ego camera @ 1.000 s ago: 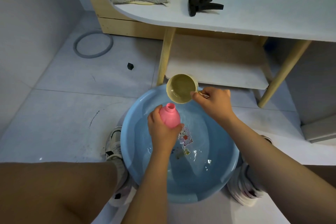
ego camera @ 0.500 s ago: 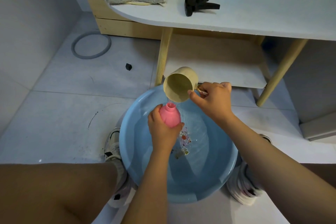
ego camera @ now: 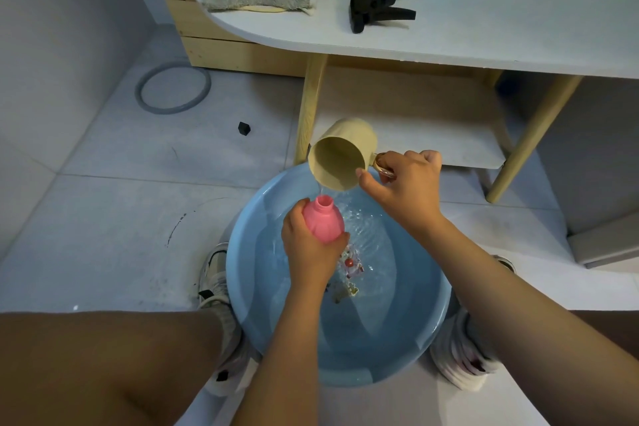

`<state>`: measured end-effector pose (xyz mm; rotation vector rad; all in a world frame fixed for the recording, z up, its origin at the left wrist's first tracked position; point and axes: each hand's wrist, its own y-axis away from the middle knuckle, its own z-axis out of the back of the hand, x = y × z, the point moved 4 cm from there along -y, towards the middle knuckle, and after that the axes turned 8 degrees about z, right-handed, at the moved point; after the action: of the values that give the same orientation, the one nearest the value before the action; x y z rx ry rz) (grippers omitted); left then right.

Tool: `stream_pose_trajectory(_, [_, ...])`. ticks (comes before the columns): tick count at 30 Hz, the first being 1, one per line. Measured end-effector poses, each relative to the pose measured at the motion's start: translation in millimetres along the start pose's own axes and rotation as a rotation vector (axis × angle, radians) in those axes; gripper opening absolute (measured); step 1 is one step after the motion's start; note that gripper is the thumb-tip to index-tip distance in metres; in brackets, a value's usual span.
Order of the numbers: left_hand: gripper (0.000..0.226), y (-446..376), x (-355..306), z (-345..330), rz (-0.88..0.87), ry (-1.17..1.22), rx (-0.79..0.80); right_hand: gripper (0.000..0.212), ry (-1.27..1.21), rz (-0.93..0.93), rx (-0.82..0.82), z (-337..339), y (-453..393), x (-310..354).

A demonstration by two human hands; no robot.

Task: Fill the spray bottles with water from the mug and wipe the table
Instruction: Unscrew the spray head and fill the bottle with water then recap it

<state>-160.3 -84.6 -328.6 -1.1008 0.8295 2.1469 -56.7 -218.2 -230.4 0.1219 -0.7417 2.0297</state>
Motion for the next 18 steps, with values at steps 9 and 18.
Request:
stream_pose_trajectory(9, [0.089,0.5,-4.8,0.3,-0.005,-0.012,-0.007,0.048,0.001,0.030,-0.044,5.4,-1.1,3.8])
stream_pose_trajectory(18, [0.090,1.0,-7.8,0.0,0.003,-0.018,-0.005,0.044,0.015,0.062,-0.066,8.3,-1.2,8.4])
